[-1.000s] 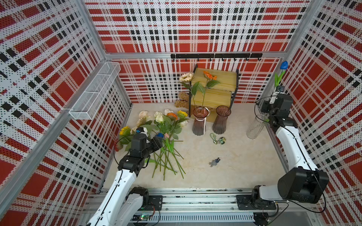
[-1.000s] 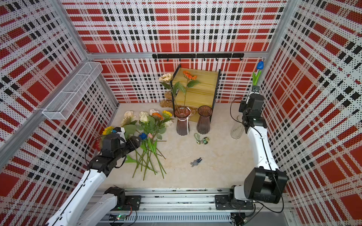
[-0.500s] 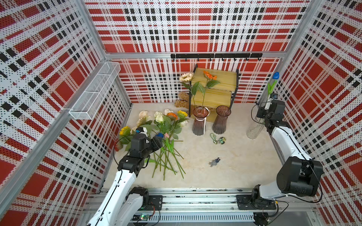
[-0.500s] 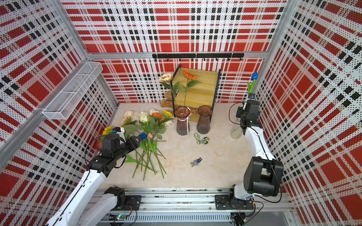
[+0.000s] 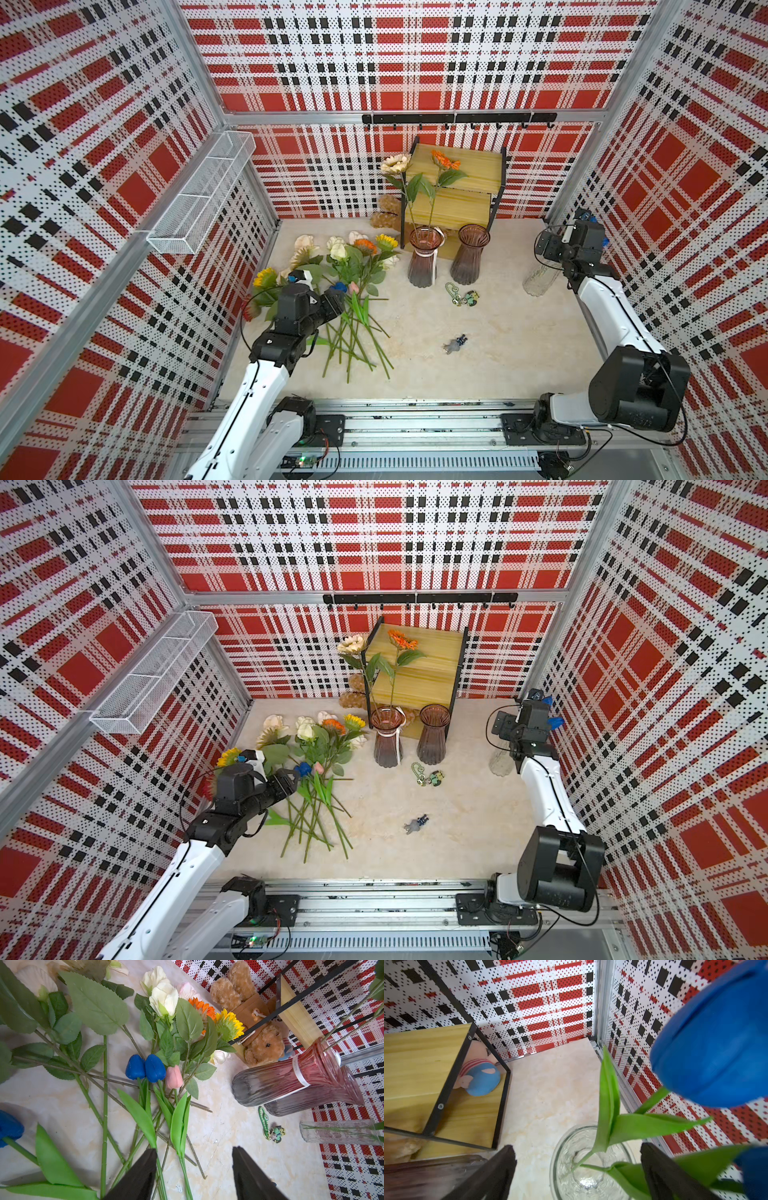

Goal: Arrange the flowers in different vases according to their variety
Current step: Insert the flower into the vase, then pick up the flower at the center of the board.

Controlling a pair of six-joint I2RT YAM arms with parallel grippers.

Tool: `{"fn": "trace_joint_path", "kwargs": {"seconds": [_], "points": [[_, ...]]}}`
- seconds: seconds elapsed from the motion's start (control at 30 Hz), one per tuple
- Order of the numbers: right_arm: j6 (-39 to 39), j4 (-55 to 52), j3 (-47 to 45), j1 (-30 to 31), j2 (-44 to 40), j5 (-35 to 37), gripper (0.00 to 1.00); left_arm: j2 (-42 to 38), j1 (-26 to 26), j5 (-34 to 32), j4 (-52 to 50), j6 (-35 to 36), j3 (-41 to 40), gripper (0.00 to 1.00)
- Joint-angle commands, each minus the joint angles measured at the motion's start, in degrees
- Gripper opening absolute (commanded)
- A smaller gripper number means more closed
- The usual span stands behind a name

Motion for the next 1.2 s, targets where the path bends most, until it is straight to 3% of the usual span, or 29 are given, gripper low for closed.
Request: {"fn": "trace_joint_path", "kwargs": {"seconds": [0.0, 0.27, 0.77, 1.17], "points": [[2.7, -9.2, 3.6, 1.1, -1.7, 0.0, 1.00, 0.3, 0.7, -0.1, -0.8, -0.5, 0.3, 0.63], [5.2, -18.5, 5.4, 4.6, -5.5, 0.3, 1.00, 4.1, 1.4, -1.6, -6.5, 0.5, 1.8, 0.63], [4.1, -23.7, 9.5, 6.6, -9.6, -0.8, 1.00, 11.2, 1.7, 5.4, -2.8, -2.3, -3.3, 0.62], [6.4, -26.1, 11.6, 13.9, -9.6, -1.4, 1.00, 18.3, 0.7, 8.4, 0.5, -3.4, -3.6, 0.50]]}}
